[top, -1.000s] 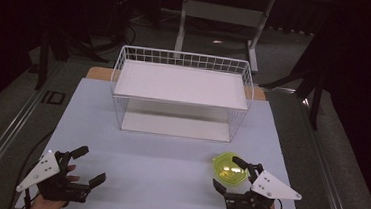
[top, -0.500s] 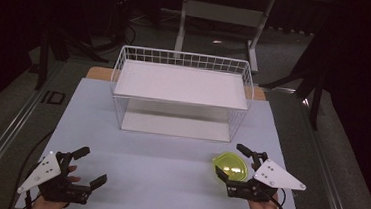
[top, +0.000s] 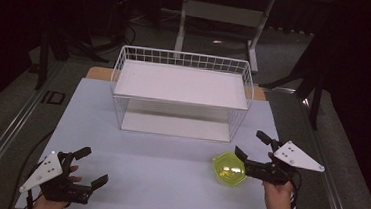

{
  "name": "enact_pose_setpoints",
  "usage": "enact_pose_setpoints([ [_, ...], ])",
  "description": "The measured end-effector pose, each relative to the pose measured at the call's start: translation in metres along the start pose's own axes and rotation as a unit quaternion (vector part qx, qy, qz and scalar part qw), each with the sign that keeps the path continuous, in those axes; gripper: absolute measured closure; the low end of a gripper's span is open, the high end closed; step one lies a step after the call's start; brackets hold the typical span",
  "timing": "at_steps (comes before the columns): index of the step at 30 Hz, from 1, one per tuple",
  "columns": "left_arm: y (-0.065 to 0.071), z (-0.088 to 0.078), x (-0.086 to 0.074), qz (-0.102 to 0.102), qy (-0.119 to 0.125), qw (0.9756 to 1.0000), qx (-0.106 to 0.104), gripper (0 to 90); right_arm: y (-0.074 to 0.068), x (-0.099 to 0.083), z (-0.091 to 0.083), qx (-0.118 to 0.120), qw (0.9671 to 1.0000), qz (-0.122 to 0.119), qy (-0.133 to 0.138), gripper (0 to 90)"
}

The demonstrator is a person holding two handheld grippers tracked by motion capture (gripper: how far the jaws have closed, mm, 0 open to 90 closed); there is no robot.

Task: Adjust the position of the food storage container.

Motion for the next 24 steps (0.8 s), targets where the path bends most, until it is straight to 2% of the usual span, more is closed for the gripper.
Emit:
enact_pose_setpoints([
  [2,0.0,0.0,0.0,0.0,-0.001,1.0,0.0,0.2,0.002,-0.002,-0.001,-0.003,1.0,0.002,-0.002,13.9],
  [3,0.0,0.001,-0.001,-0.001,-0.001,1.0,0.001,0.2,0.007,-0.009,-0.003,-0.011,0.9999,0.008,-0.008,13.7],
  [7,0.0,0.002,-0.001,-0.001,0.0,1.0,0.0,0.2,0.012,-0.017,-0.005,-0.028,0.9993,0.011,-0.023,13.5],
  [8,0.0,0.002,-0.001,0.0,-0.001,1.0,0.0,0.2,0.015,-0.021,-0.005,-0.045,0.9985,0.009,-0.03,13.5],
  [13,0.0,0.003,-0.001,0.001,-0.002,1.0,-0.001,0.2,0.021,-0.032,-0.009,-0.041,0.9984,0.012,-0.037,13.9],
  [14,0.0,0.003,-0.001,0.001,-0.003,1.0,-0.001,0.2,0.022,-0.036,-0.009,-0.045,0.9979,0.008,-0.046,14.0],
  [15,0.0,0.003,-0.001,0.001,-0.002,1.0,-0.002,0.2,0.022,-0.041,-0.009,-0.048,0.9968,0.006,-0.064,17.3],
  [18,0.0,0.003,-0.001,0.001,-0.004,1.0,-0.003,0.2,0.024,-0.051,-0.012,-0.054,0.9952,0.018,-0.079,25.9],
  [21,0.001,0.004,-0.001,0.002,-0.004,1.0,-0.004,0.2,0.029,-0.062,-0.015,-0.054,0.9937,0.03,-0.094,45.7],
  [23,0.001,0.004,-0.001,0.002,-0.003,1.0,-0.004,0.2,0.031,-0.069,-0.017,-0.065,0.9908,0.026,-0.116,56.3],
  [24,0.001,0.004,-0.001,0.001,-0.003,1.0,-0.004,0.2,0.033,-0.073,-0.018,-0.061,0.9901,0.031,-0.123,60.6],
])
Point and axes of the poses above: each handheld gripper's, and its own axes: z roughly forward along the jaws, x roughly out of its top, y roughly to its right, the point moved 1 cm from there along z, roughly forward along the jaws, and after that the axes turned 1 degree about -z, right-handed, at the moved point
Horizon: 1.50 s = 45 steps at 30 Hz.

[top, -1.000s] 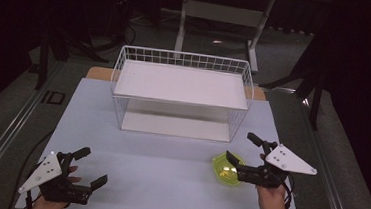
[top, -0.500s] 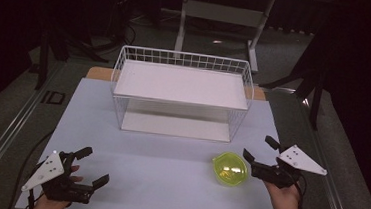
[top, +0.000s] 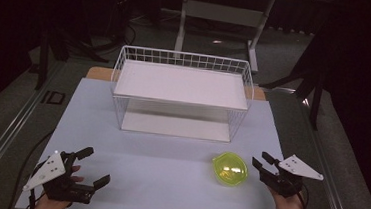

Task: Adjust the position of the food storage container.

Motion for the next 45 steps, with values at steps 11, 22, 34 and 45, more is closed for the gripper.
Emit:
enact_pose_setpoints([
  [11,0.001,0.0,0.0,0.004,-0.001,1.0,0.0,0.2,-0.001,-0.038,0.009,0.032,0.9964,0.008,-0.077,90.0],
  [22,0.002,0.004,0.0,0.01,-0.005,0.9999,-0.001,0.2,-0.013,-0.06,0.011,0.078,0.9911,0.016,-0.107,90.0],
  [34,0.002,0.004,0.0,0.01,-0.003,0.9999,-0.001,0.2,-0.023,-0.042,0.039,0.101,0.9879,-0.008,-0.117,90.0],
  [45,0.002,0.003,0.001,0.012,-0.004,0.9999,-0.001,0.2,-0.033,-0.027,0.076,0.113,0.9861,-0.006,-0.122,90.0],
])
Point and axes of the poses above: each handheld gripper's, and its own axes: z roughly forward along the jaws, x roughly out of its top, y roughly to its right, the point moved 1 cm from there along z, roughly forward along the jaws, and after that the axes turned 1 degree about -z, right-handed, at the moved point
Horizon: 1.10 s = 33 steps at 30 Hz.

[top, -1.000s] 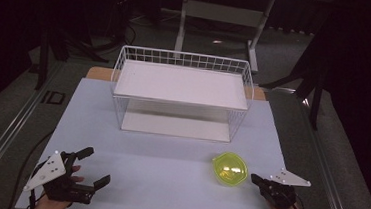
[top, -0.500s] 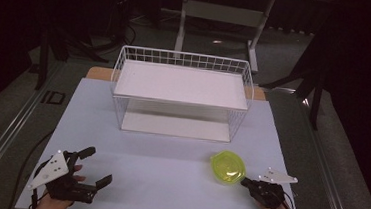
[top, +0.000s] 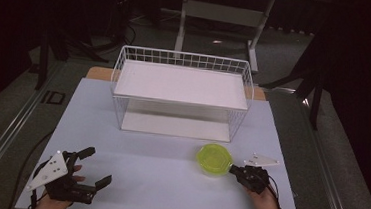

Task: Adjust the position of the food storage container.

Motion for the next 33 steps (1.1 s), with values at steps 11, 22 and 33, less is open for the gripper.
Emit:
enact_pose_setpoints([
  [11,0.001,0.0,0.001,0.003,0.001,1.0,-0.001,0.2,-0.011,0.021,0.04,0.027,0.9996,0.002,-0.009,90.0],
  [22,0.001,-0.001,0.001,0.001,0.003,1.0,-0.002,0.2,-0.027,0.035,0.059,0.048,0.9988,0.0,-0.008,90.0],
  [33,0.002,-0.001,0.001,0.006,0.002,1.0,-0.002,0.2,-0.031,0.032,0.039,0.03,0.9995,0.005,0.004,90.0],
])
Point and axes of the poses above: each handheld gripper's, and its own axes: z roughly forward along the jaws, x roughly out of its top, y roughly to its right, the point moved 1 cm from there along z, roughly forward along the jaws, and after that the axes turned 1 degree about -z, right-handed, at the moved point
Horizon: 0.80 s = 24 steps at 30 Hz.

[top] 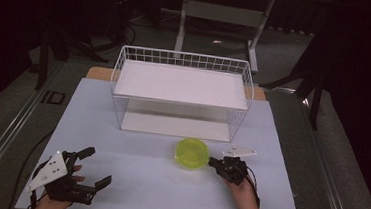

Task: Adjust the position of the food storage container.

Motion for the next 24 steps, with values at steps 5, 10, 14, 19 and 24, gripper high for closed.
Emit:
enact_pose_setpoints([
  [5,-0.001,-0.001,0.0,-0.002,0.002,1.0,-0.001,0.2,-0.005,0.003,0.009,0.009,0.9999,0.003,-0.009,90.0],
  [10,-0.001,0.0,-0.001,-0.005,0.001,1.0,-0.001,0.2,-0.011,0.008,0.02,0.016,0.9998,0.001,-0.015,90.0],
  [14,0.0,0.0,-0.001,-0.003,-0.001,1.0,-0.002,0.2,-0.017,0.011,0.029,0.026,0.9995,0.003,-0.018,90.0],
  [19,0.0,0.0,-0.001,-0.004,0.0,1.0,-0.003,0.2,-0.023,0.015,0.037,0.034,0.9991,0.008,-0.023,90.0],
  [24,-0.001,0.0,-0.001,-0.003,-0.001,1.0,-0.003,0.2,-0.026,0.022,0.048,0.036,0.9991,0.001,-0.021,90.0],
])
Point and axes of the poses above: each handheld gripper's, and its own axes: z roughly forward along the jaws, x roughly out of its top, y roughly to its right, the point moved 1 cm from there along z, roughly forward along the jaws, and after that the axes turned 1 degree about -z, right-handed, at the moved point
